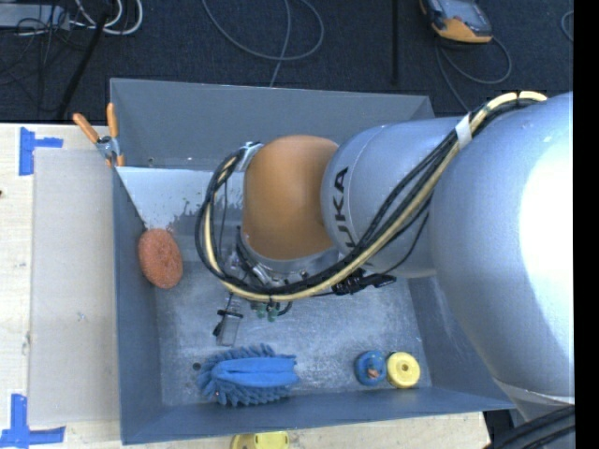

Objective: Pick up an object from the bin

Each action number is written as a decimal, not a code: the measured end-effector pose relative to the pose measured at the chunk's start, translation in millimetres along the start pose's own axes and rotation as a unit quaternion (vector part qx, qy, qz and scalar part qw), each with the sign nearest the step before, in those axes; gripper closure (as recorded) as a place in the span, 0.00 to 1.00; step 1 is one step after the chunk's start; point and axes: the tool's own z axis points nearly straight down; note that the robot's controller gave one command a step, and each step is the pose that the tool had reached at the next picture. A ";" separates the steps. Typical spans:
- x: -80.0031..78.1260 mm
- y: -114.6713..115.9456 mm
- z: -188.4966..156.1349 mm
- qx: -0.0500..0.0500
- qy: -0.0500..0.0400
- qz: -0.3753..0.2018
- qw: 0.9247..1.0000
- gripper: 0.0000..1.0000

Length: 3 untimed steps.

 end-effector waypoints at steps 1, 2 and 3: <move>26.5 -0.2 6.4 0.001 0.001 -0.061 0.998 0.00; 44.0 -5.5 22.2 0.000 0.001 -0.127 0.992 0.00; 53.4 -24.4 52.7 -0.001 0.001 0.009 1.000 0.00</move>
Offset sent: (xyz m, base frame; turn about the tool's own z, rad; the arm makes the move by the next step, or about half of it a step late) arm -0.0601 0.0011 -0.0379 -0.1122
